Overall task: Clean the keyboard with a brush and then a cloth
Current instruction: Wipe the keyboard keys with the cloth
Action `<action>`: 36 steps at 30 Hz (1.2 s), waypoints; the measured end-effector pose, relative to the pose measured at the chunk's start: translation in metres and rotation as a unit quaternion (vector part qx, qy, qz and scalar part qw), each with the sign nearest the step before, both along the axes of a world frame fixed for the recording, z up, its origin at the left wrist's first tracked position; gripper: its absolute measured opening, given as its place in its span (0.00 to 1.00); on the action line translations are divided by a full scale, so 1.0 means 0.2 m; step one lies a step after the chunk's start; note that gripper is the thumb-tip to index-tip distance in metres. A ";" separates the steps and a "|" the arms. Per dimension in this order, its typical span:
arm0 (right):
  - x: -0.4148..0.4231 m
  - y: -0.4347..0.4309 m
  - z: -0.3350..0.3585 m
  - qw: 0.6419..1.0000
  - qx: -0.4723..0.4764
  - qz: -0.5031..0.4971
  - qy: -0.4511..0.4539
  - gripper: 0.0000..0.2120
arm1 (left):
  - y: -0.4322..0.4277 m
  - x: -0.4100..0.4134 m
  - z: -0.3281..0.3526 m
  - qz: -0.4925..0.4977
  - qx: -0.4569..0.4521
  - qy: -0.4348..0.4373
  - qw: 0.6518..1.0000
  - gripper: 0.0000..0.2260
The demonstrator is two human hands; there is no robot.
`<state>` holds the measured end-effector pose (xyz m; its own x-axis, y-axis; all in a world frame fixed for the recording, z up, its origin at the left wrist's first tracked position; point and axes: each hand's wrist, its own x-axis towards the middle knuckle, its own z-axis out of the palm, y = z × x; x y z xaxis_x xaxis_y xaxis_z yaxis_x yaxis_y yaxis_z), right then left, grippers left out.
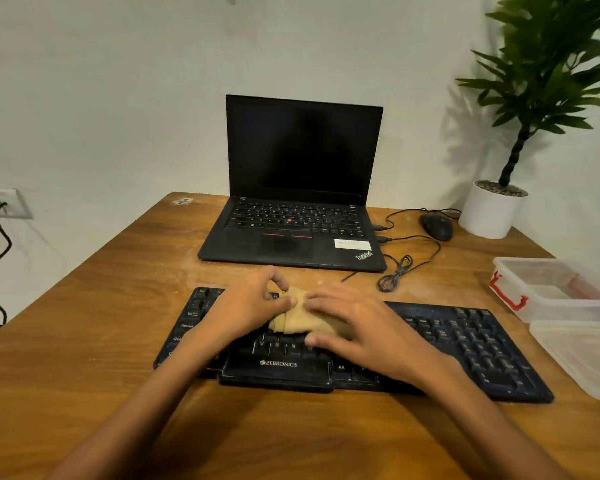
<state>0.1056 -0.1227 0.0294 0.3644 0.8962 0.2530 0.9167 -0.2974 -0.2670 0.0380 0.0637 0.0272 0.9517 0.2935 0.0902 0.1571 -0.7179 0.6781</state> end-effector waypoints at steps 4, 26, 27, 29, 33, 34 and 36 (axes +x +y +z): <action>0.05 0.03 -0.02 0.997 -0.029 0.023 0.062 0.29 | 0.02 0.03 0.01 0.016 0.001 0.015 1.000 0.09; 0.09 0.26 0.03 0.992 0.122 -0.031 0.034 0.16 | 0.45 -0.50 -0.01 -0.100 -0.035 0.024 0.994 0.35; 0.09 0.27 0.04 0.992 0.116 -0.034 0.018 0.14 | 0.46 -0.51 -0.01 -0.122 -0.044 0.039 0.991 0.35; 0.08 0.28 0.05 0.996 0.083 -0.033 0.011 0.12 | 0.47 -0.51 -0.02 -0.156 -0.040 0.068 0.985 0.37; 0.08 0.24 0.04 0.999 -0.018 -0.023 0.024 0.28 | 0.54 -0.50 -0.04 -0.167 -0.031 0.115 0.979 0.50; 0.09 0.23 0.03 0.998 -0.015 -0.033 0.045 0.32 | 0.55 -0.49 -0.05 -0.178 -0.021 0.123 0.976 0.52; 0.10 0.22 0.01 0.991 0.008 -0.061 0.116 0.33 | 0.57 -0.48 -0.04 -0.199 -0.007 0.139 0.970 0.54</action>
<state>0.1262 -0.0782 0.0319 0.5209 0.8377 0.1638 0.7868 -0.3967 -0.4729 -0.0577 0.1773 0.0183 0.9770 -0.1020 -0.1872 0.0481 -0.7501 0.6596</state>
